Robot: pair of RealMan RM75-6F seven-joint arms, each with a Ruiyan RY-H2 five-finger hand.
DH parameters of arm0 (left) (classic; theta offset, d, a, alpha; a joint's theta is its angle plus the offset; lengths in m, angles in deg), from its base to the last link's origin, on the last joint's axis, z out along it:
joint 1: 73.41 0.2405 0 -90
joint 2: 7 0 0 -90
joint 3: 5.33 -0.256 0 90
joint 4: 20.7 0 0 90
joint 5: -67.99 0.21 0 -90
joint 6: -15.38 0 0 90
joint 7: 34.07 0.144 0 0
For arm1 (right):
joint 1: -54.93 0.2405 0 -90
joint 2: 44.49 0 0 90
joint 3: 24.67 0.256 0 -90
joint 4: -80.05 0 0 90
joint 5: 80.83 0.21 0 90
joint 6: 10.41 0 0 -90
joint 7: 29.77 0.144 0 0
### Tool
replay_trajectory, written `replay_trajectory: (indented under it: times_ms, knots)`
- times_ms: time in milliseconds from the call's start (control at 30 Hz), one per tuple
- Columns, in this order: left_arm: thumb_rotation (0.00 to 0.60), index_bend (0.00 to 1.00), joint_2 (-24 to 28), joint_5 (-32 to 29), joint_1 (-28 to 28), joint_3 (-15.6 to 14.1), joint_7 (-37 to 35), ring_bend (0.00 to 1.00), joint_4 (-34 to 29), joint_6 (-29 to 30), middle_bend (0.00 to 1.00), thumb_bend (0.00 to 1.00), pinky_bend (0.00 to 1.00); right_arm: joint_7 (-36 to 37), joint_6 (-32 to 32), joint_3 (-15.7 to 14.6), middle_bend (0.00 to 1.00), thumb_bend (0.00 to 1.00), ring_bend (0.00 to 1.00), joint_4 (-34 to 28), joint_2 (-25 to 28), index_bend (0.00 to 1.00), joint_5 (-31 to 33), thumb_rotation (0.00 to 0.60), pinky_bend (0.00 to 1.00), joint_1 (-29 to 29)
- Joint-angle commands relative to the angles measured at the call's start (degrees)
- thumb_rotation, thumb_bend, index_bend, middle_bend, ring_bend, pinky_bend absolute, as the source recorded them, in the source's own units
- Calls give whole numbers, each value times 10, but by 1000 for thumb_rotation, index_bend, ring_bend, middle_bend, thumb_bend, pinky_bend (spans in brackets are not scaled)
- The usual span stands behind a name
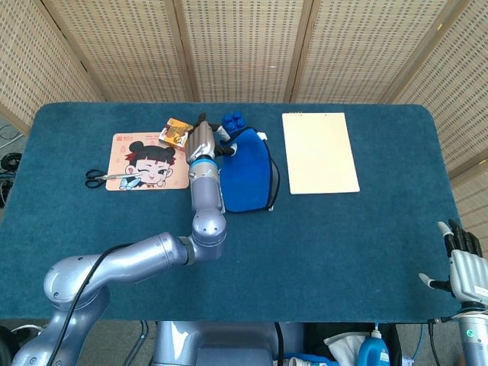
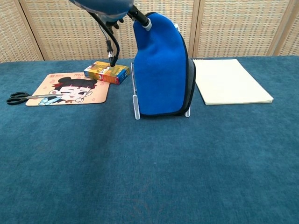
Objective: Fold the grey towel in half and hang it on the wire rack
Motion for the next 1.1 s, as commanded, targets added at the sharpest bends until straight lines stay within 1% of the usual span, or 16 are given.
replay_trajectory:
  times_ms: [33,167,533,800,967,1033,1100]
  knots:
    - [600,901,-14,22,-8,3,-20,0,28,-24,0,721,0,1,1,1,0,0,0,1,0,0,2,600,0,0]
    - [600,902,-19,33,-15,10,-31,0,48,-30,0,720,0,2,4,2,0,0,0,4,-1,0,5,600,0,0]
    - [600,902,-21,37,-16,30,-40,0,89,-41,0,716,0,6,4,2,0,0,0,7,0,0,7,600,0,-2]
    - [600,901,-32,33,-16,29,-25,0,127,-55,0,706,0,5,5,3,0,0,0,8,-1,0,8,600,0,-1]
    - [600,894,-49,29,-21,27,-11,0,157,-65,0,674,0,3,6,3,0,0,0,7,-1,0,9,600,0,-1]
    - [600,891,-54,25,-21,27,-7,0,163,-67,0,673,0,3,6,3,0,0,0,7,-1,0,9,600,0,-1]
    - [600,875,-64,26,-24,21,5,0,179,-70,0,673,0,3,7,3,0,0,0,8,-1,0,10,600,0,-1]
